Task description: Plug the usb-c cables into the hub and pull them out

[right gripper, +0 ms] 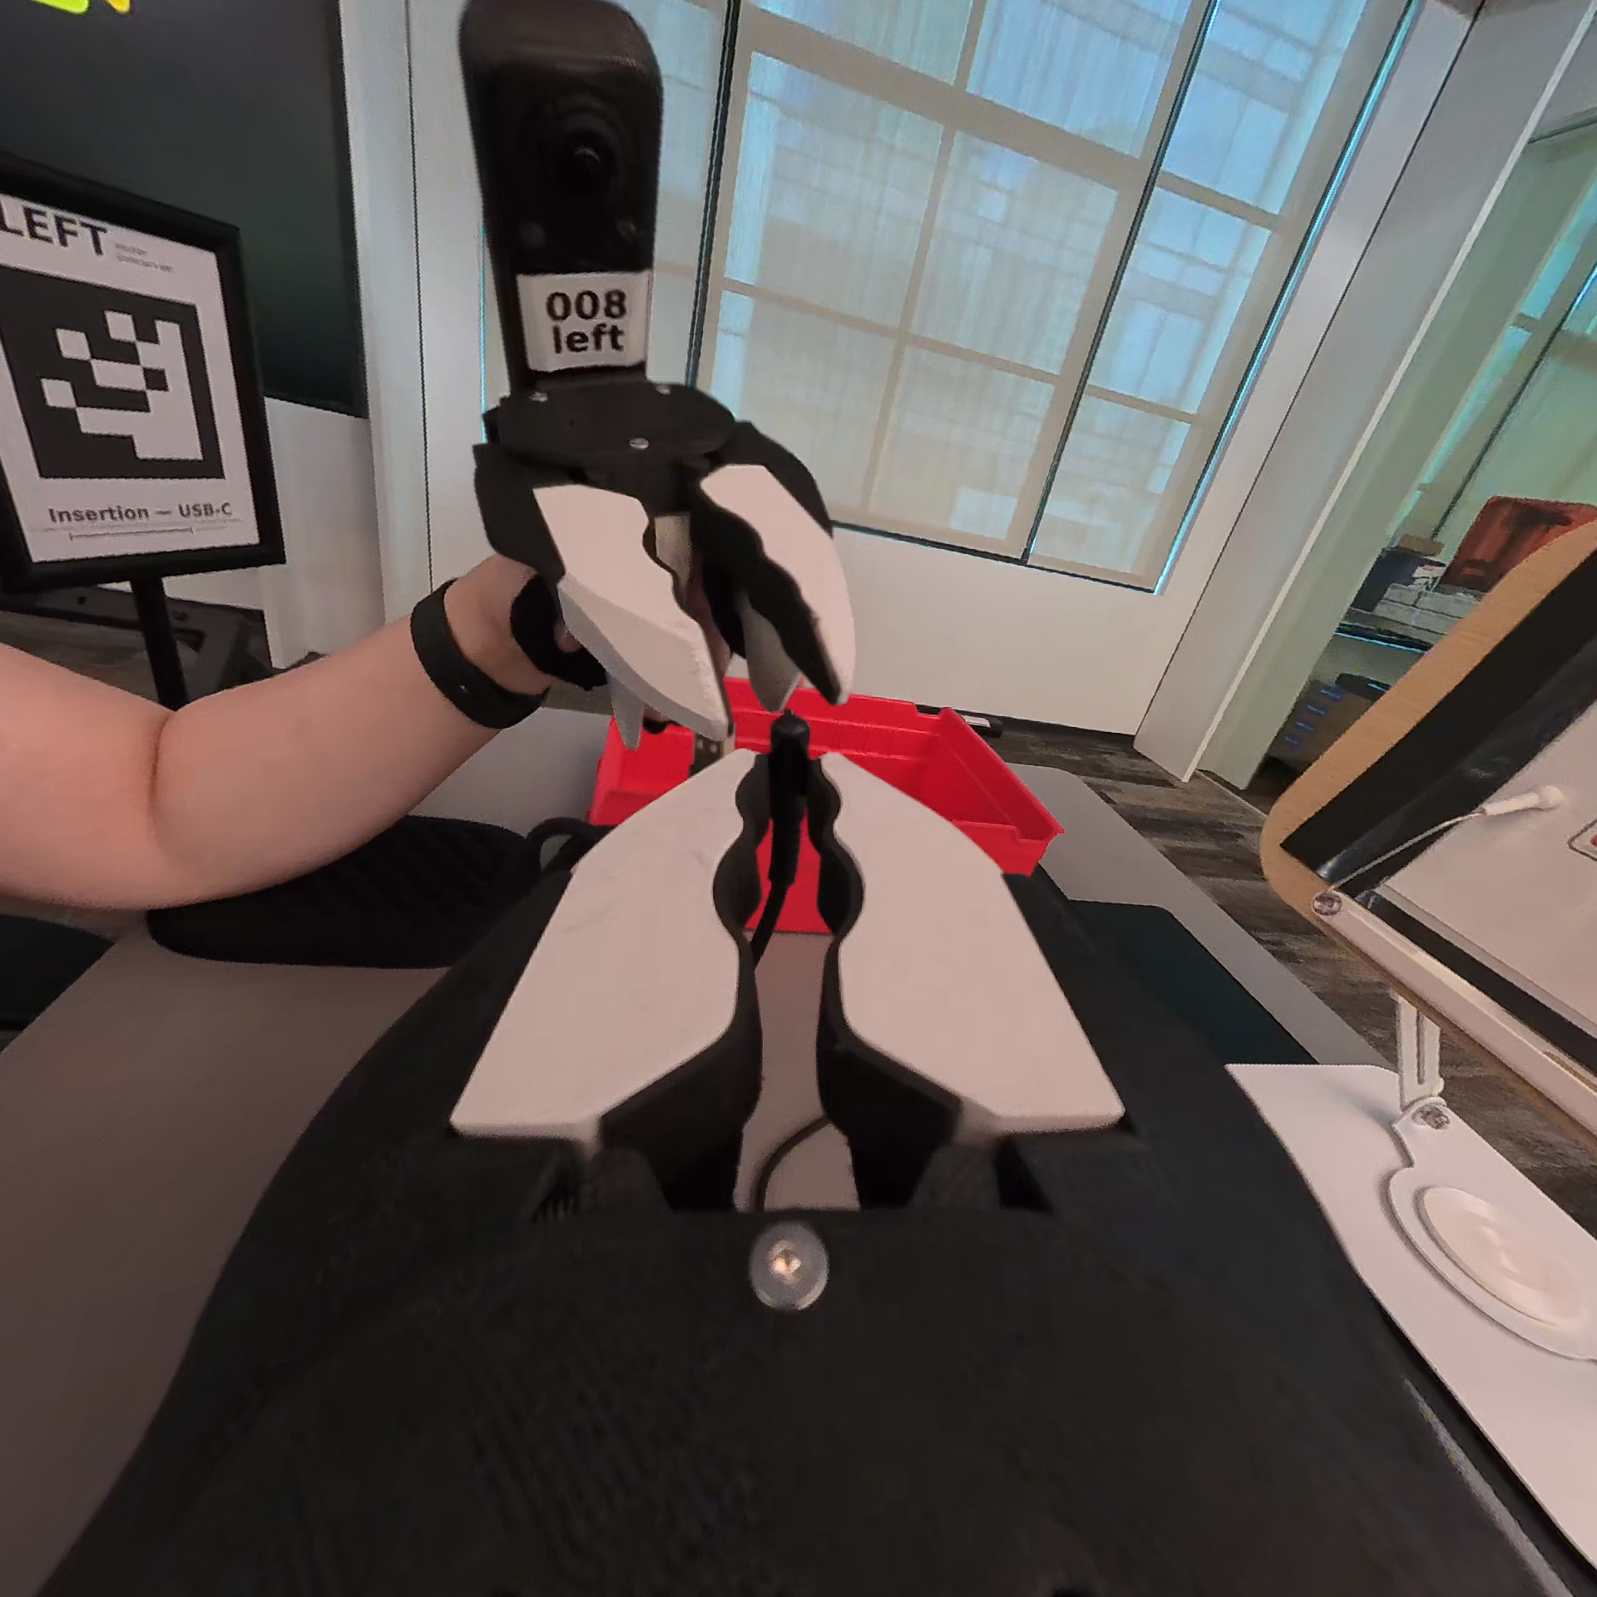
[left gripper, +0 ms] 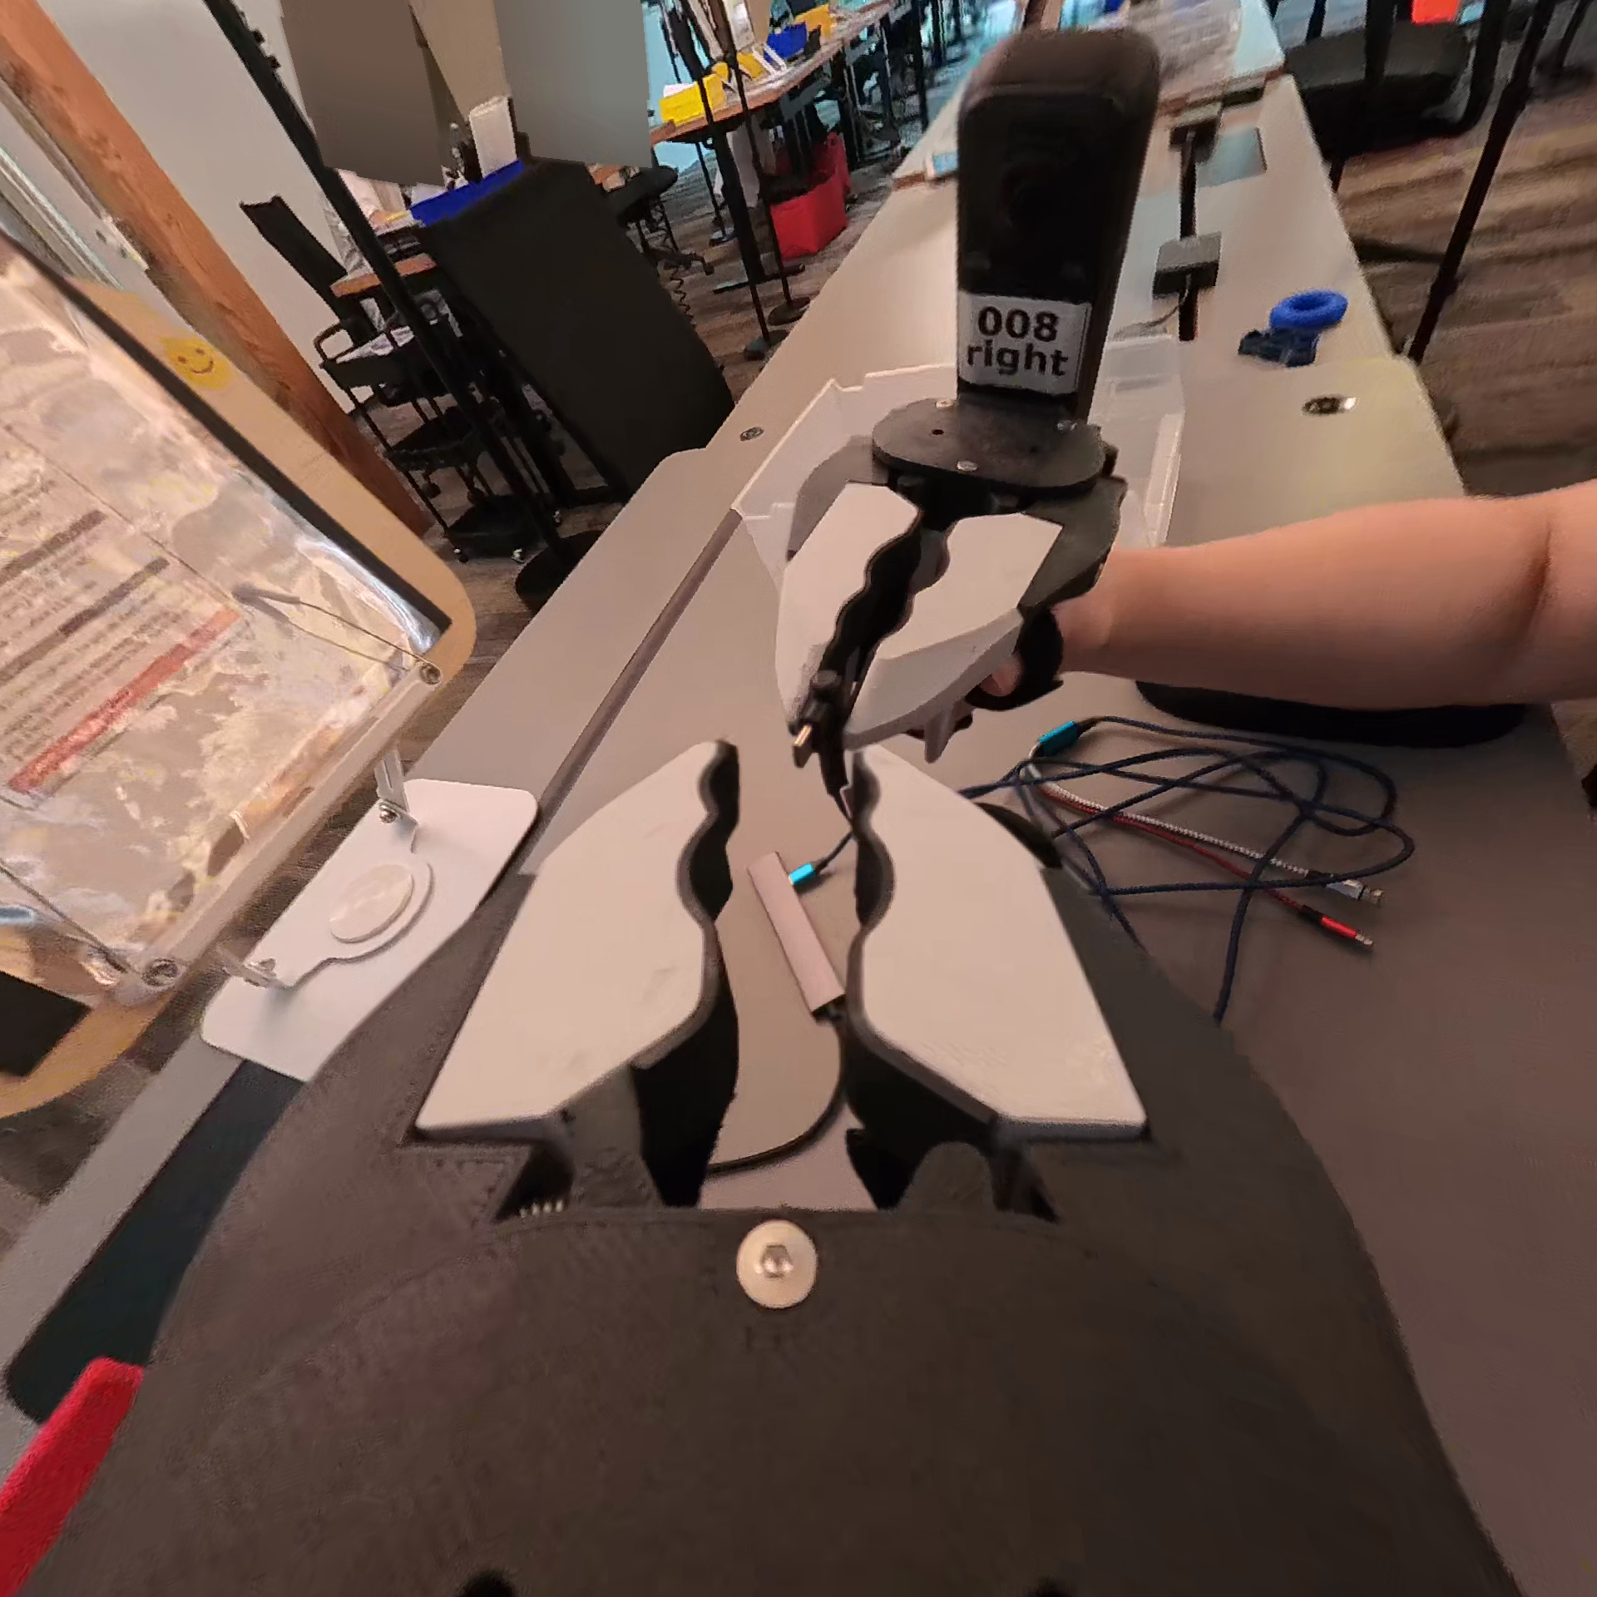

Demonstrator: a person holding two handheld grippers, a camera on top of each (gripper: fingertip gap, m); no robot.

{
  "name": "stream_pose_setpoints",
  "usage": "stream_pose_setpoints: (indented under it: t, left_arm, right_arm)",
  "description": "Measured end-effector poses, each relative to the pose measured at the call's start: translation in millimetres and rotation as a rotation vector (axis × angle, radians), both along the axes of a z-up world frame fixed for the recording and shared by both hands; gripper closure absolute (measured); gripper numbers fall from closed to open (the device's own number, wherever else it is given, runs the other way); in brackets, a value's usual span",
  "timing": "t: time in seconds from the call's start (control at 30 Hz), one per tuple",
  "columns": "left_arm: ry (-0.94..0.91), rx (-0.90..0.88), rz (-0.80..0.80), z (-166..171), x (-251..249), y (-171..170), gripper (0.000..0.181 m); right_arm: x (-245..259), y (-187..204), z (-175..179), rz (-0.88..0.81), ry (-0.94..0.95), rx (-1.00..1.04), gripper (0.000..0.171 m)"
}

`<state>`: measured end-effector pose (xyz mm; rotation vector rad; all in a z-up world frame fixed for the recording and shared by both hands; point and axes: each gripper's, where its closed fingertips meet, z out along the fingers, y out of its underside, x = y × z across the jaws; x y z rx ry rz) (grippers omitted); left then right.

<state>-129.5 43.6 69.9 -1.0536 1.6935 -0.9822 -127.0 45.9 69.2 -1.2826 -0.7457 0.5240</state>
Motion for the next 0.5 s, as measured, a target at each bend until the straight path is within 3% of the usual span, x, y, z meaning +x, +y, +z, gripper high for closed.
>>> stream_pose_setpoints:
  t: [0.1, 0.17, 0.5]
  left_arm:
    - [-0.017, -0.092, -0.013, 5, 0, 2, 0.155]
    - [-0.031, -0.116, -0.028, 7, 0, 2, 0.166]
    - [-0.024, -0.095, -0.077, 2, 3, -8, 0.178]
  right_arm:
    - [2, -2, 3, 0.016, 0.032, -0.001, 0.163]
    - [1, -1, 2, 0.018, 0.028, -0.007, 0.163]
    - [-4, -4, 2, 0.067, 0.055, -0.03, 0.163]
